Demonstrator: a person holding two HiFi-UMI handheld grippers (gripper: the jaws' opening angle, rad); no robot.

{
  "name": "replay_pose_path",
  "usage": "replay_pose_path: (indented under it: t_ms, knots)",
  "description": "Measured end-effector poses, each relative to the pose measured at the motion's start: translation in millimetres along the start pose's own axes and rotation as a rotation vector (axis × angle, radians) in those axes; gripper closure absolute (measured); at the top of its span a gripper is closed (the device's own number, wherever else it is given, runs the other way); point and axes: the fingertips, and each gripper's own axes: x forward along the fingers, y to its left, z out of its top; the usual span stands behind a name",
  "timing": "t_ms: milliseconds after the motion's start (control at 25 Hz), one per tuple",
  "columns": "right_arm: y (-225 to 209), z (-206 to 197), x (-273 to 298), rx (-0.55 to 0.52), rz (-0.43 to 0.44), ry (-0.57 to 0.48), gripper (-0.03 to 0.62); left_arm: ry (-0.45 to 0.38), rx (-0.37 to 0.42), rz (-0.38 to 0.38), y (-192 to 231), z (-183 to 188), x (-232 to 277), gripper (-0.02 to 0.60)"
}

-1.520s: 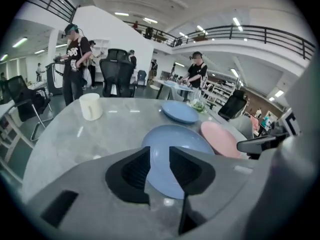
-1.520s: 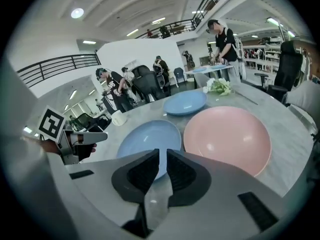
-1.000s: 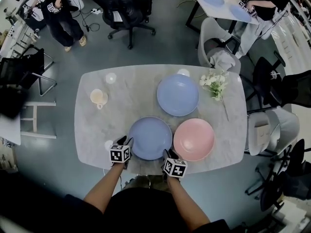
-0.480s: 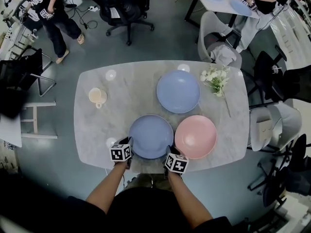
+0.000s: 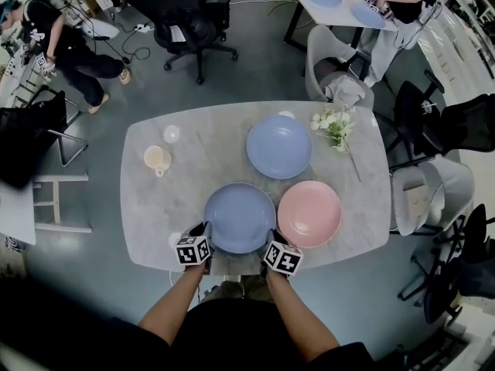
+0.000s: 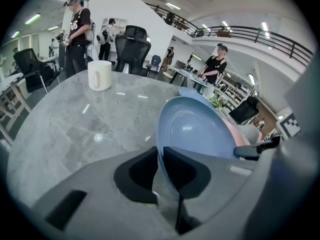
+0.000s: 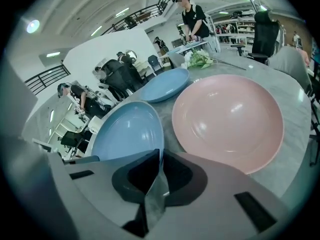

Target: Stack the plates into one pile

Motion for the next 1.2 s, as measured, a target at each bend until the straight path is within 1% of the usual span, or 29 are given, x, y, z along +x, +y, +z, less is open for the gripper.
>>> replay_pose_path:
  t_ms: [120, 240, 400, 560, 680, 840, 1080, 1200]
  knots:
    - [-4, 4, -17, 0.014, -0.028, -0.038, 0.565, -0.018, 0.035, -0.046, -16, 7, -10, 0.531]
    - [-13, 1, -33, 0.048, -0.054, -0.073, 0.566, -0.034, 0.049, -0.090, -32, 10, -18, 0.531]
    - [-31, 5, -53, 0.085, -0.085, -0.126, 0.566, -0.042, 0.086, -0.146, -58, 14, -17, 0.531]
    - [-55, 5, -75, 0.163, -0.118, -0.175, 0.569, -0.024, 0.108, -0.194, -88, 12, -11, 0.531]
    - [-77, 13, -88, 0.191, -0.140, -0.213, 0.569, -0.019, 0.141, -0.218, -116, 15, -2, 0.531]
    - [-109, 19, -100, 0.241, -0.173, -0.252, 0.569, 0.009, 0.180, -0.262, -151, 14, 16, 0.531]
    - [-154, 22, -105, 0.294, -0.235, -0.265, 0.569, 0.062, 0.249, -0.301, -195, 12, 51, 0.531]
    - [-173, 23, -104, 0.306, -0.253, -0.258, 0.569, 0.097, 0.261, -0.305, -210, 5, 68, 0.531]
